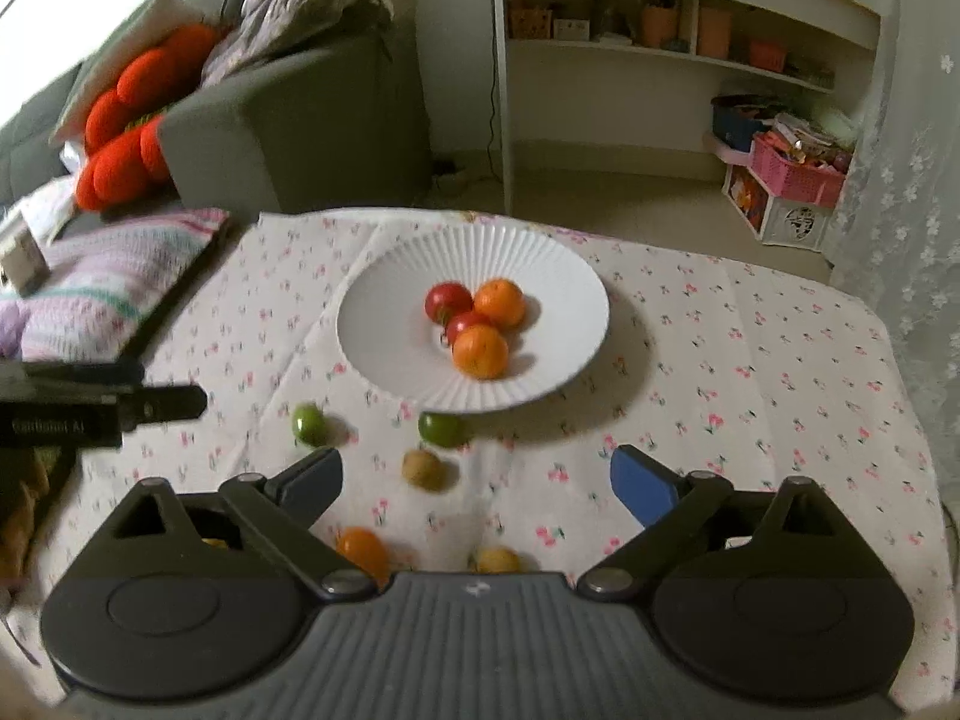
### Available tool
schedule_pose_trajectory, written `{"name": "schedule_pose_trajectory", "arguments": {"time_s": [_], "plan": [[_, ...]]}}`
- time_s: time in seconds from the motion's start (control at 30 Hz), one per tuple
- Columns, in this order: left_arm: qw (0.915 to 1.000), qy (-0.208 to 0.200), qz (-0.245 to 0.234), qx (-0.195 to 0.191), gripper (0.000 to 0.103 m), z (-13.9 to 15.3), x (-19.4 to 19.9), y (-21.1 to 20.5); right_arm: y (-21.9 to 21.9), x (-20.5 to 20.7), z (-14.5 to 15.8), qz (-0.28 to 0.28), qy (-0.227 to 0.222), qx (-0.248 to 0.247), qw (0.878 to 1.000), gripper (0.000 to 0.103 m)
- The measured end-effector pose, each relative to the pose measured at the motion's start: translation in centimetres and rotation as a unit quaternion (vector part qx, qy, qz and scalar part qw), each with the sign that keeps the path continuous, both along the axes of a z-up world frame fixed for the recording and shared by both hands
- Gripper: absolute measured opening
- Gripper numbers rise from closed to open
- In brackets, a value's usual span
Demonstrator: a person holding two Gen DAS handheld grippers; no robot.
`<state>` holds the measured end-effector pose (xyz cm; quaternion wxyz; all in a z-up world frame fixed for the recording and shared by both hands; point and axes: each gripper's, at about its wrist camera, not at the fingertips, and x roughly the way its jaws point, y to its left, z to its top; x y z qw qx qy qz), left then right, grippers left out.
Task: Organize fruits
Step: 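Carry both fruits to the white plate and open both tools, then grasp an orange tomato with the left tool while the right tool grasps another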
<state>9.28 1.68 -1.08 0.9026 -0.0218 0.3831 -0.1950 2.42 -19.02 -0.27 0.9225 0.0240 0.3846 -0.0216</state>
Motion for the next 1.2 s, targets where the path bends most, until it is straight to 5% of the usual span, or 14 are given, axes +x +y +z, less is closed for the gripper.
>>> {"name": "schedule_pose_trajectory", "arguments": {"time_s": [0.4,0.7,0.9,1.2], "plan": [[0.9992,0.015,-0.004,0.036,0.085,-1.6,-3.4,0.0,0.9,-2.0,-3.4,0.025,0.054,-0.015,0.998,0.098],[0.9872,-0.018,-0.140,0.075,0.083,-3.0,-7.4,-5.6,-0.8,-2.1,-3.0,0.001,0.046,0.010,0.999,0.092],[0.9774,-0.004,-0.191,0.090,0.068,-5.2,-8.1,-7.0,-1.6,-1.3,-4.5,-0.020,0.068,0.058,0.996,0.078],[0.9739,0.020,-0.210,0.082,0.038,-7.5,-6.9,-7.6,1.1,1.0,-6.0,0.022,0.080,0.066,0.994,0.066]]}}
